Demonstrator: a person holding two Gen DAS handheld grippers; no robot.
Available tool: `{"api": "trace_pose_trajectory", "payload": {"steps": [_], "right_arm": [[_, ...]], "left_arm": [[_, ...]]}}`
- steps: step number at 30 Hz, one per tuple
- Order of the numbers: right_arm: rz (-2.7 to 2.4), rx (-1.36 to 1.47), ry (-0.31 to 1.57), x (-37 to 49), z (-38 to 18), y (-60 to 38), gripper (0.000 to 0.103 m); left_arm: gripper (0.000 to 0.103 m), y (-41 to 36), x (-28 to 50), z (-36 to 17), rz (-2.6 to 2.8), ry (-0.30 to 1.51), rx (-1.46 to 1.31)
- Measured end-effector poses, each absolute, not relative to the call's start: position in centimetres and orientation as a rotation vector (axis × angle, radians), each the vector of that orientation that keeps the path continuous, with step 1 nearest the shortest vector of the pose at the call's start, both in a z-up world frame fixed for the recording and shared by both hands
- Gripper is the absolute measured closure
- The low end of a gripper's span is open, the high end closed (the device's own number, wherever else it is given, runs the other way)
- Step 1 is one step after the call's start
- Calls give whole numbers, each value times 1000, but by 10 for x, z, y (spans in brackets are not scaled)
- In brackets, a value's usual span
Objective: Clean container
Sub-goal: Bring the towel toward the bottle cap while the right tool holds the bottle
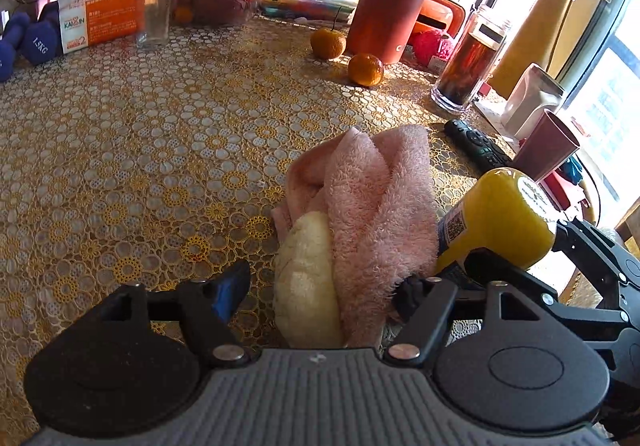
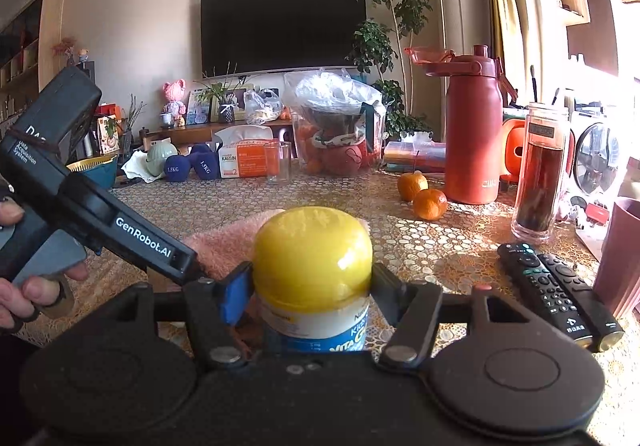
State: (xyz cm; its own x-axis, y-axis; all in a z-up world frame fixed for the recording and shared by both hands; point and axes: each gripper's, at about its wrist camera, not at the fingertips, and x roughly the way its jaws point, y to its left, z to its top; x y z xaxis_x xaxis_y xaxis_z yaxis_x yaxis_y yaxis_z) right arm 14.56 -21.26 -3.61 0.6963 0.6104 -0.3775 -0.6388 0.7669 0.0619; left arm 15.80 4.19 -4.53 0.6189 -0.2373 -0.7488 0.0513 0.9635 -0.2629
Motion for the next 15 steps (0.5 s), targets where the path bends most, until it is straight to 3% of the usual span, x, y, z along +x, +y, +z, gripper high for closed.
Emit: {"api": "trace_pose_trajectory", "payload": {"steps": [5,15], "right_arm": [[706,-71,399,144,-35,-216,39],[714,-106,397,142,-31,-214,38]], "left_arm": [[18,49,154,-30,-230,846,-281],[18,52,187,-37,-285,883,-433]]}}
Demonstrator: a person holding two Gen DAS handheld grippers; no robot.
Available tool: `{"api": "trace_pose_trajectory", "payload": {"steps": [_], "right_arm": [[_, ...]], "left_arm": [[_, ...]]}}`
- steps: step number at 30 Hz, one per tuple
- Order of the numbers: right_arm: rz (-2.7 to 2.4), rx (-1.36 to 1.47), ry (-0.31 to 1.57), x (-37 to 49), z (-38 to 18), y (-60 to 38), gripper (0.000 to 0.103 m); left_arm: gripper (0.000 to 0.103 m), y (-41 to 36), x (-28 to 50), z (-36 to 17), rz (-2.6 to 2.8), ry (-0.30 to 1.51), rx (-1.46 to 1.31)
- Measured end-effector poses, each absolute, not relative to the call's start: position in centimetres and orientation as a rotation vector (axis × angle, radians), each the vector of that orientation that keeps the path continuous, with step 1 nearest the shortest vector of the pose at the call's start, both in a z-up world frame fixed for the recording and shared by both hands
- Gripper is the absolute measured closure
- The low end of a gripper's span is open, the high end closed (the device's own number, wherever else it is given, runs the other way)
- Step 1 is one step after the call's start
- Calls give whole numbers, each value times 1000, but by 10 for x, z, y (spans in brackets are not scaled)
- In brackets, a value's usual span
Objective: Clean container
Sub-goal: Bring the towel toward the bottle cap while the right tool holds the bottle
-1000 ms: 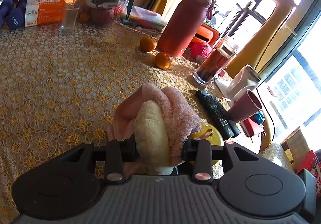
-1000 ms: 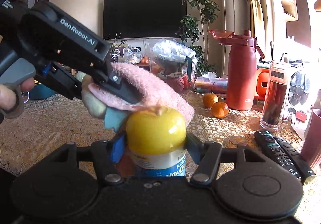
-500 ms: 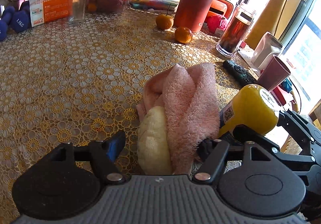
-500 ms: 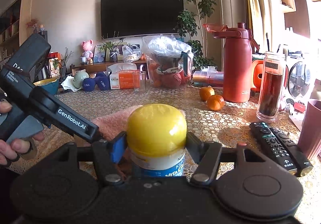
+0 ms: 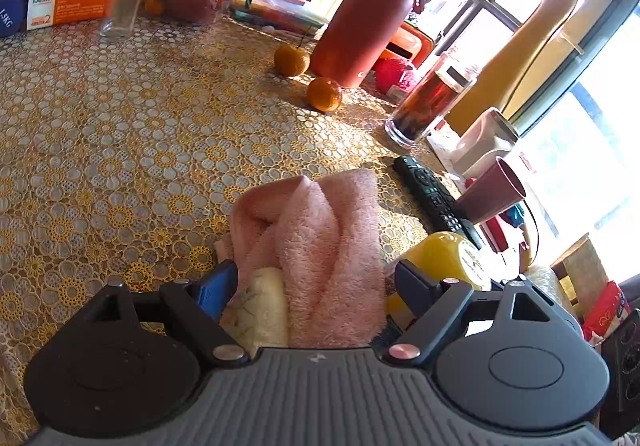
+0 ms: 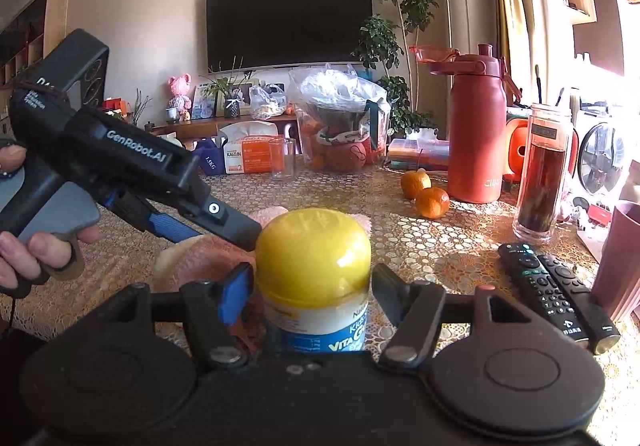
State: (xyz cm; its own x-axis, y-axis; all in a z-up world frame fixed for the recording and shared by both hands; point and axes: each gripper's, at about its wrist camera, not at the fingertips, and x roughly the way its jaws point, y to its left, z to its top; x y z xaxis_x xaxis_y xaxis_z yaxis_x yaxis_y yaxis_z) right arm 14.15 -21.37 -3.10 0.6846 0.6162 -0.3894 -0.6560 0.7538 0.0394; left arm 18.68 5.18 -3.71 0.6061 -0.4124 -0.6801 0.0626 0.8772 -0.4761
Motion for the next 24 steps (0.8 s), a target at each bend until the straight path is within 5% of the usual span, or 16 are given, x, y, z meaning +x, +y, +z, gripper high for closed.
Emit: {"api": "trace_pose_trajectory", "payload": {"steps": [2,4,6,17,19,24], "right_arm": [[714,-113,393,140,-30,-213,38],[708,-125,390,140,-29,-211,38],[697,-146,384,139,-28,-209,38],[689,-211,389,137,-25,-203,41],[688,-215,390,137,-24,-203,41],[690,-239,383,135,-24,-199,41]], "left_arm": [[27,51,189,-41,-273,892,-427],[54,48,189,-42,-280,899,-421],[66,46,187,-41,-297,895,-414],[77,45,158,1,-337,780,-484],[91,47,155,16,-394,735,-524],[91,21,155,39,-448,696,-410]]}}
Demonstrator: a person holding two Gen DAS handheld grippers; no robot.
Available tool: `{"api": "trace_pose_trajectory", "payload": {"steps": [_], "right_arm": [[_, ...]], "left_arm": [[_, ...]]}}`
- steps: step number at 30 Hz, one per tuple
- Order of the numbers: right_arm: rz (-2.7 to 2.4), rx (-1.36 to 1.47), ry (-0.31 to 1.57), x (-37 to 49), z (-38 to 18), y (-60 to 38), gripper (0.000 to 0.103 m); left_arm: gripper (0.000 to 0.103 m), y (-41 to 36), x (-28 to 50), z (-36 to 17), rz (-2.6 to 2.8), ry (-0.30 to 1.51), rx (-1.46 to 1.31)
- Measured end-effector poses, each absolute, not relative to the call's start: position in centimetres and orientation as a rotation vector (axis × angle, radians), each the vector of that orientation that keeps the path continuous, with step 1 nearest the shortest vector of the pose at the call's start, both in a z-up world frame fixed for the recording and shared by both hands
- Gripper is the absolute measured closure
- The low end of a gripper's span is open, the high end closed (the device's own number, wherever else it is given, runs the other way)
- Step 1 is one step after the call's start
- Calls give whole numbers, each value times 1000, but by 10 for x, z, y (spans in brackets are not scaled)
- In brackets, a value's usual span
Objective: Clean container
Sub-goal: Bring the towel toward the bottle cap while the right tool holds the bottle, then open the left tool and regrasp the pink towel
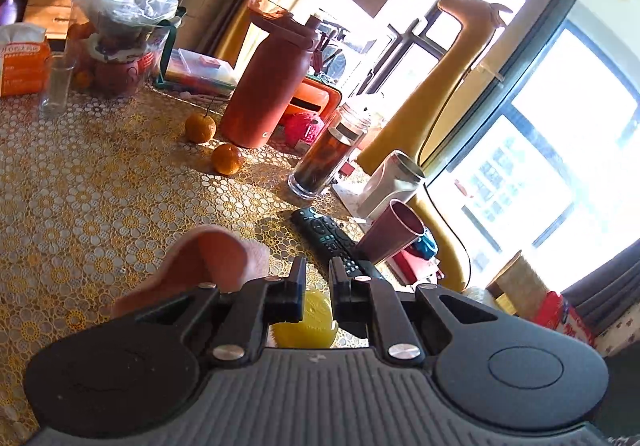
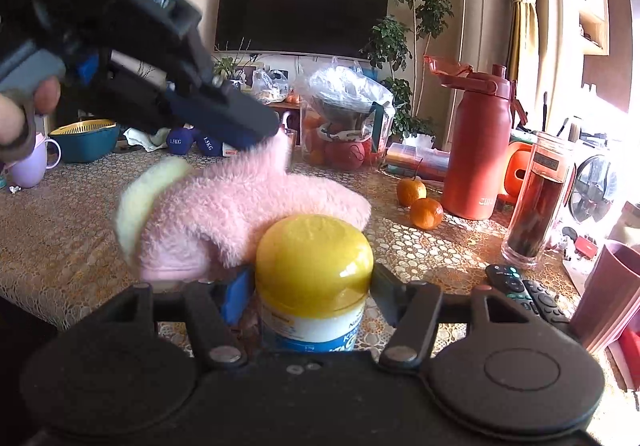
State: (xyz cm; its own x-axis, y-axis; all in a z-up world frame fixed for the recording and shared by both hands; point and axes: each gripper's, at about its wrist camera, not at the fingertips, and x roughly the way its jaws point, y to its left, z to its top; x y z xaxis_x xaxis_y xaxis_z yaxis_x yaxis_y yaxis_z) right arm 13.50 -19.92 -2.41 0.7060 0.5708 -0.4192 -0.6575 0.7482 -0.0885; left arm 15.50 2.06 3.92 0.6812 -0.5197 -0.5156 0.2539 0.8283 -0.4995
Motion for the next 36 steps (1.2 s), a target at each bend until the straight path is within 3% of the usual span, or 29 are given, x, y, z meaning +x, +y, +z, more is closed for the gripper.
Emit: {"api": "trace_pose_trajectory", "payload": {"steps": [9,11,12,13,14,15,21,25,33,35,36], "right_arm": [[689,-244,387,137,-24,-200,41],[690,-245,385,137,-24,-200,41],[691,-245,385,137,-23,-200,40],[691,-243,386,137,-23,-200,40],[691,-242,386,137,-23,-200,40],[690,-240,386,137,-23,-200,40],[697,-237,398,137,-23,-201,40],[692,-249,397,137,-24,-201,40],[710,-219,429,143,-25,-206,41],[712,-220,428,143,-26,-207,41],[713,-222,428,143,-26,-207,41]], "left_arm": [[90,38,170,-15,-280,831,-391],[78,48,170,-23,-263,867,-403],[59,51,169,-25,-261,885,-406],[33,52,167,-27,-267,894,-400],[24,52,161,-27,-275,882,-382],[19,50,155,-26,-277,863,-353],[12,24,143,-30,-340,856,-88],[3,32,154,-43,-335,889,-135],[8,36,174,-67,-311,961,-170],[32,33,171,-65,-318,949,-166],[53,32,170,-64,-331,954,-179]]}}
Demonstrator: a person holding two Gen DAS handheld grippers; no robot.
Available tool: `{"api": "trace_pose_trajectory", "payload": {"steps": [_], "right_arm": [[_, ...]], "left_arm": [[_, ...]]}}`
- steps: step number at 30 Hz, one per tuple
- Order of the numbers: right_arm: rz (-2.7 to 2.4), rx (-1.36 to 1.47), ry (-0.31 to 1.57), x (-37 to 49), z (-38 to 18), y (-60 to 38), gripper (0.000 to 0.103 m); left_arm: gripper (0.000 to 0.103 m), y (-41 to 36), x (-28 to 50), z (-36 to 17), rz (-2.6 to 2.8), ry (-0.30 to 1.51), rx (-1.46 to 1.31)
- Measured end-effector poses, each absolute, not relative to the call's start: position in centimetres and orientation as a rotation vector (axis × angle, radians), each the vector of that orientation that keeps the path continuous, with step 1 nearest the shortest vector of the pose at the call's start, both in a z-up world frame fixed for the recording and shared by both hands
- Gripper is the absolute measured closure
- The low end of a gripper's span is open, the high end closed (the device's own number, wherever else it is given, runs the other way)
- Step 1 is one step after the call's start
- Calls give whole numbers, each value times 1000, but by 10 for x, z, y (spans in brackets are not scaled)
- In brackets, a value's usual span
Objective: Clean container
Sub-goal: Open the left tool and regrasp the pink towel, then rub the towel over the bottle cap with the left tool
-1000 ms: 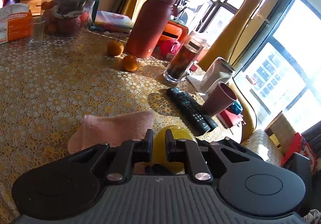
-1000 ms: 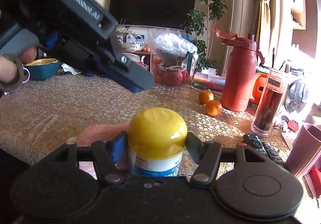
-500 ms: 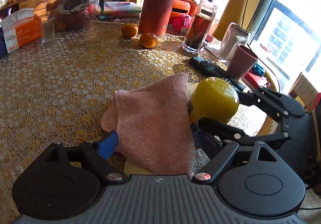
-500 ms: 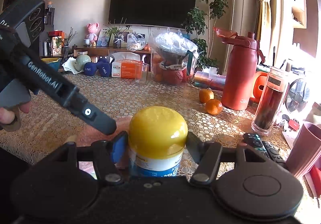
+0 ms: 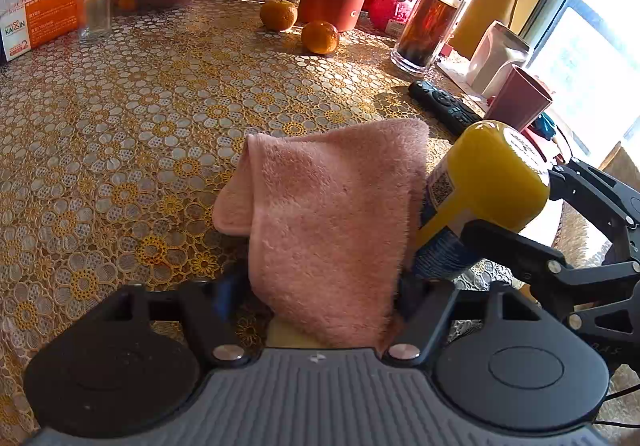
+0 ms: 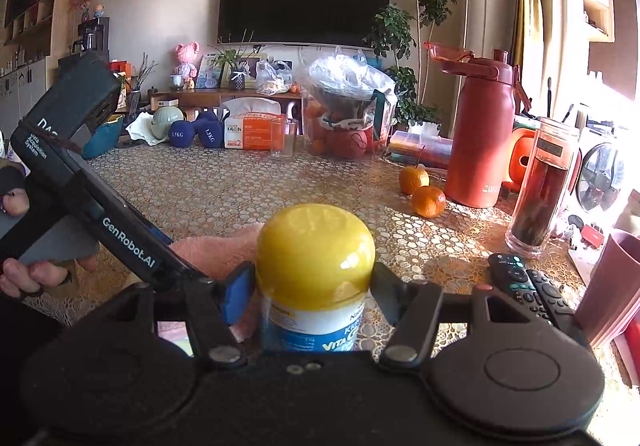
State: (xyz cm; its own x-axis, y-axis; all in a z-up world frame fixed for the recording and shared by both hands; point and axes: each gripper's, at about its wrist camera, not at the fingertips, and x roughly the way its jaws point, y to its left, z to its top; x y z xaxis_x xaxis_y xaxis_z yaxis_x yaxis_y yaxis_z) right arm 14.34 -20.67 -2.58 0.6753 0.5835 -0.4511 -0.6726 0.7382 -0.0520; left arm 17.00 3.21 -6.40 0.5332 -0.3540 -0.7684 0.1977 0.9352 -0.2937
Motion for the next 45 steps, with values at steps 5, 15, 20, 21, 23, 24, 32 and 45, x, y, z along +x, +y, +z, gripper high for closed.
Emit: {"api": "trace_pose_trajectory", "payload": {"steps": [5,15,20,21,23,24,32,45], "right_arm": [[714,-231,423,143,-25,-206,41],[712,-259,411,141,-24,-205,41],[713,-286,396,138,-23,-202,41],[712,-289,395,138,-23,-202,41],[710,-291,394,139,-24,-201,41],[708,-289,395,140,-24,-201,41],[712,-252,407,146,-25,-204,41],[703,-279,397,142,-28,-199,41]], "left_arm": [[83,31,162,-46,-323,896,-205],[87,17,154,40,-472,698,-311],[87,-25,164,40,-501,719,-193],[88,-29,169,34,-488,739,-176],[92,-29,174,23,-476,746,-183],[92,-25,176,21,-484,747,-214],[93,7,182,9,-402,775,-294],[93,-32,163,20,-553,766,-247]]}}
